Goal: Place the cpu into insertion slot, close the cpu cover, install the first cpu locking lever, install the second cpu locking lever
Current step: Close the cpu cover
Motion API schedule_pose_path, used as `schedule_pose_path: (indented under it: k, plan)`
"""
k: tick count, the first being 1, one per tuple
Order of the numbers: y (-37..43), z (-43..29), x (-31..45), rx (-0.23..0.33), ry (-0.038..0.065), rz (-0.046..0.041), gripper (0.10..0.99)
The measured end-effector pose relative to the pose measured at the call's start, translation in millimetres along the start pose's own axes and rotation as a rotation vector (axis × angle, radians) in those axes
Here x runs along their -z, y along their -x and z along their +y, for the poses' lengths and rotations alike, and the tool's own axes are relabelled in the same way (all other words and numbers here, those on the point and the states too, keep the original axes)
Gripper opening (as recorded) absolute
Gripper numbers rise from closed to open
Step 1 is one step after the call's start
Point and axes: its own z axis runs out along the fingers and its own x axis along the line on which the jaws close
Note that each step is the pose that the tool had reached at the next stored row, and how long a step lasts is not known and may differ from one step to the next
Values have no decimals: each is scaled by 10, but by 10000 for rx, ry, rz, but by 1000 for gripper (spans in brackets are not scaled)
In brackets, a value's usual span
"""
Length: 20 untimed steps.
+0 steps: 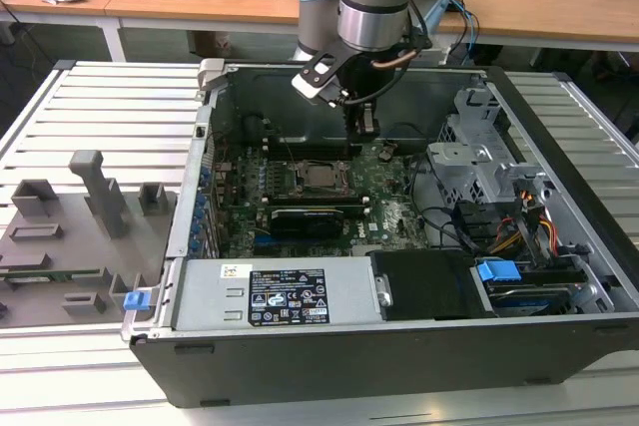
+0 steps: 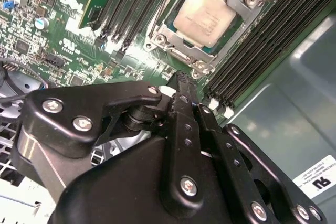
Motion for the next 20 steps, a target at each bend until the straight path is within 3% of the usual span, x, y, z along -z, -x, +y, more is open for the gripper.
schedule_pose_path:
  k: [6, 11, 14, 20]
  plan:
    - [-3, -56, -11, -1, 2, 3, 106]
    - [-5, -107, -108, 1, 0, 1, 106]
    - [-10, -213, -135, -1, 1, 0, 106]
    - [-10, -257, -177, 0, 0, 0, 106]
